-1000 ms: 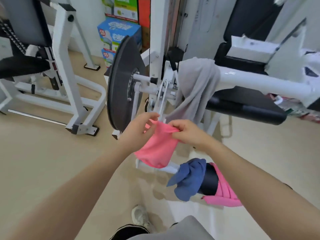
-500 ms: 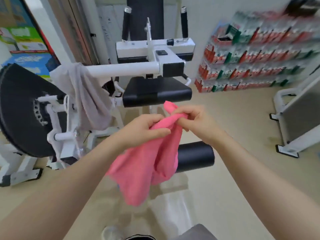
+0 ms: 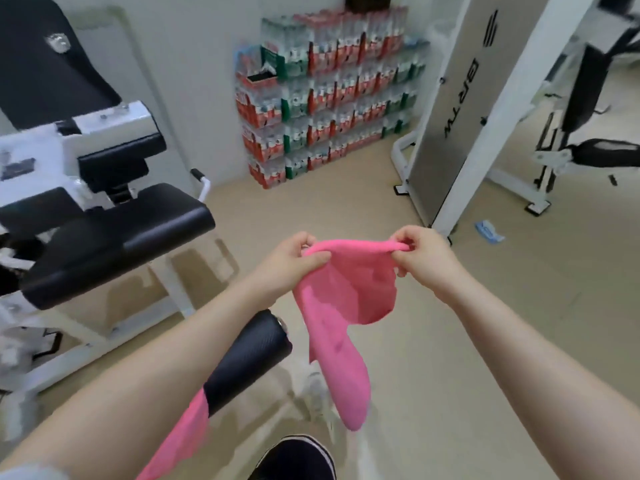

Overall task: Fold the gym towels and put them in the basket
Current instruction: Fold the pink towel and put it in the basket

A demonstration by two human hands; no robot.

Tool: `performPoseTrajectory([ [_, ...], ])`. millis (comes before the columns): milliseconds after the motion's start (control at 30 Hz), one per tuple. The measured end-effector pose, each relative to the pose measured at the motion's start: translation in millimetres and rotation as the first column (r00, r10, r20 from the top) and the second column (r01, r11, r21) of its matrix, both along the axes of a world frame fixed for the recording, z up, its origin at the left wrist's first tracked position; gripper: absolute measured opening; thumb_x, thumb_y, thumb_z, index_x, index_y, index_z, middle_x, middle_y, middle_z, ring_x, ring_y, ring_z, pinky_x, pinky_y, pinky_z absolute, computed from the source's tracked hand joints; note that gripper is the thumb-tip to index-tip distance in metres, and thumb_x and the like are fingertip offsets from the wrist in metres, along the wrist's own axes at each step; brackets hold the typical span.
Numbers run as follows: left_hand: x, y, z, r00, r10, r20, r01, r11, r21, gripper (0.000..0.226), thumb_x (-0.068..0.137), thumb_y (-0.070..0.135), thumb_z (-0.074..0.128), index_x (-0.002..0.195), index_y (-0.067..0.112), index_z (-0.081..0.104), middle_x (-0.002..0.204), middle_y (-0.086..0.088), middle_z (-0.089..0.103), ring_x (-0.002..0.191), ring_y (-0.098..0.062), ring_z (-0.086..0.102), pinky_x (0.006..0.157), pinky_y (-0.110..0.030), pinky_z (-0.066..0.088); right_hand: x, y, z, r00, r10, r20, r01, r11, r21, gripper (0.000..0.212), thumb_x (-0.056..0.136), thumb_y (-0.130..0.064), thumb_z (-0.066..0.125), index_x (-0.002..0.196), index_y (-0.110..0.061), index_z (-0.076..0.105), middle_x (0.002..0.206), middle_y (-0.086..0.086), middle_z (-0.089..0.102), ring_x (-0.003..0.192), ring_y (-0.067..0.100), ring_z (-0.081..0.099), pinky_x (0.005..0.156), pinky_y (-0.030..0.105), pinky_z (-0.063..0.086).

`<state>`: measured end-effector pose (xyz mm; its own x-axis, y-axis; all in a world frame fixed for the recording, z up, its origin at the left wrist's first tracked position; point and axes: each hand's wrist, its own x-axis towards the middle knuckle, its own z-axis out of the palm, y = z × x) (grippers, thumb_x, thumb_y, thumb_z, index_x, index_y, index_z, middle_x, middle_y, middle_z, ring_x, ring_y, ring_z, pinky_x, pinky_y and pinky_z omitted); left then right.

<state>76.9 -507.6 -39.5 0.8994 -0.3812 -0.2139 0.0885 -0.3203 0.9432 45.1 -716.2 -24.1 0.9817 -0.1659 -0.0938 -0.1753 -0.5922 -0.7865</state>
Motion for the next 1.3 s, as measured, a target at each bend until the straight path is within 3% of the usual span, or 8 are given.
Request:
performPoseTrajectory([
  [100,50,-48,-5,0.996,-0.088,0.032,0.088,0.996,-0.005,0.020,0.086,0.015,0.062,0.073,0.021,0.047,0.069,0.000,0.052,0.061,-0.014,0.048,0.057,-0.028,0.039,32,-35,-11,0.981,0.135,-0.136,-0.145,0.987,-0.066,0.027,0.077,-0.010,0.068,0.101,-0.019,0.060,0.096,-0.004,0.055,0.079,0.014,0.056,0.066,0.022,0.041],
  [233,124,-105,-5,0.970,-0.204,0.134,0.191,0.976,0.100,0.021,0.082,0.013,0.065,0.072,0.021,0.049,0.070,-0.001,0.053,0.064,-0.013,0.047,0.061,-0.026,0.037,110,-62,-16,0.959,0.274,-0.074,-0.278,0.959,-0.048,0.030,0.084,-0.021,0.066,0.112,-0.019,0.059,0.113,-0.011,0.056,0.106,0.009,0.051,0.079,0.012,0.036],
  [367,216,-140,11,0.959,-0.225,0.174,0.212,0.973,0.090,0.015,0.080,0.010,0.067,0.075,0.019,0.055,0.079,-0.004,0.061,0.072,-0.012,0.053,0.068,-0.024,0.041,206,-85,-5,0.948,0.316,-0.044,-0.312,0.947,0.078,0.003,0.084,-0.009,0.063,0.086,-0.011,0.062,0.082,-0.002,0.061,0.070,0.000,0.054,0.063,0.010,0.039],
  [467,282,-154,21,0.954,-0.248,0.170,0.238,0.968,0.078,0.015,0.080,0.007,0.066,0.078,0.016,0.055,0.077,-0.005,0.062,0.069,-0.011,0.056,0.066,-0.022,0.044,271,-104,3,0.947,0.318,-0.049,-0.317,0.948,0.030,0.019,0.084,-0.015,0.065,0.069,-0.019,0.053,0.064,-0.007,0.052,0.050,-0.002,0.043,0.050,0.011,0.032],
  [600,354,-172,15,0.959,-0.249,0.134,0.230,0.963,0.142,0.015,0.080,0.012,0.069,0.077,0.017,0.054,0.062,0.006,0.053,0.048,0.004,0.046,0.048,-0.012,0.034,347,-140,5,0.971,0.240,0.022,-0.238,0.969,-0.064,0.011,0.083,-0.016,0.065,0.075,-0.018,0.057,0.069,-0.004,0.055,0.057,0.002,0.046,0.054,0.011,0.036],
  [833,475,-228,-9,0.981,-0.154,0.115,0.128,0.969,0.211,0.018,0.083,0.023,0.066,0.072,0.022,0.053,0.064,0.004,0.052,0.057,-0.009,0.047,0.048,-0.016,0.035,483,-208,-8,0.973,0.163,0.164,-0.139,0.979,-0.148,0.010,0.089,-0.017,0.054,0.080,-0.015,0.051,0.059,-0.008,0.041,0.056,0.006,0.039,0.052,0.019,0.029],
  [1167,693,-299,-4,0.971,0.172,0.164,-0.200,0.965,0.169,0.024,0.081,0.020,0.069,0.066,0.021,0.050,0.051,0.012,0.053,0.048,-0.001,0.044,0.050,-0.017,0.035,739,-335,5,0.985,0.023,0.169,-0.036,0.997,0.074,0.018,0.097,-0.026,0.041,0.082,-0.016,0.040,0.077,-0.004,0.043,0.067,0.010,0.041,0.056,0.024,0.032],
  [1300,763,-309,-6,0.946,0.259,0.196,-0.295,0.938,0.182,0.025,0.082,0.024,0.067,0.066,0.019,0.049,0.060,0.007,0.050,0.056,-0.007,0.044,0.055,-0.023,0.035,834,-361,-2,0.984,-0.155,0.092,0.117,0.938,0.326,0.024,0.097,-0.032,0.041,0.085,-0.012,0.047,0.076,0.001,0.047,0.068,0.015,0.045,0.055,0.028,0.034],
])
